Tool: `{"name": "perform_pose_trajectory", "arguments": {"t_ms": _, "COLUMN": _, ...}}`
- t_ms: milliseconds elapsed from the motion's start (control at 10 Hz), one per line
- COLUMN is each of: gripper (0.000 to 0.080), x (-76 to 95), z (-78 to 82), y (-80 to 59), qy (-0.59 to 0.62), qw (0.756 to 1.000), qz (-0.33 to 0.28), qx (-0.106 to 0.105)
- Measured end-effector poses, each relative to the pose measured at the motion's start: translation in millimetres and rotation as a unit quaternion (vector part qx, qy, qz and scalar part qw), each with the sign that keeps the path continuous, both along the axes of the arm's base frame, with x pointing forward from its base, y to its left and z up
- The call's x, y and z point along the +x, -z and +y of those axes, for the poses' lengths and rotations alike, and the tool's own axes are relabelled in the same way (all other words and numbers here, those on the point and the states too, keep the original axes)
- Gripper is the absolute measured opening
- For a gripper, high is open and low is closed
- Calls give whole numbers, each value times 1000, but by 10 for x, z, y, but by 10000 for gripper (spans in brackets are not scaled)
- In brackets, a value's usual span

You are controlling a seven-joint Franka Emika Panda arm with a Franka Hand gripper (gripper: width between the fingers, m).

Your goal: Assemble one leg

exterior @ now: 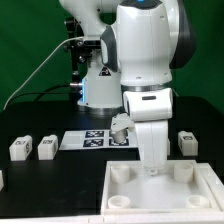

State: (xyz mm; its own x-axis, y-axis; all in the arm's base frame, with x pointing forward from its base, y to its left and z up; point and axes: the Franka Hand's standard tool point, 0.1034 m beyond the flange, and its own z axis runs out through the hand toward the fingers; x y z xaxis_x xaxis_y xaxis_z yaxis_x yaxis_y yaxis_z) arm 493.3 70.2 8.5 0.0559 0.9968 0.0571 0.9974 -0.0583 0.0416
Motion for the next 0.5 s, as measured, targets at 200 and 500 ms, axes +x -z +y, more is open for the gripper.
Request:
{"name": "perform_pose_trajectory", "arguments": {"t_ms": 200, "gripper": 58, "x": 27, "z": -18, "y": 0, "qy": -15, "qw": 1000, "qz": -7, "qx": -1}}
{"name": "perform_pose_trajectory", "arguments": {"t_ms": 500, "gripper": 243, "x": 26, "z": -22, "y": 2, "qy": -13, "qw": 1000, "qz": -7, "qx": -1}}
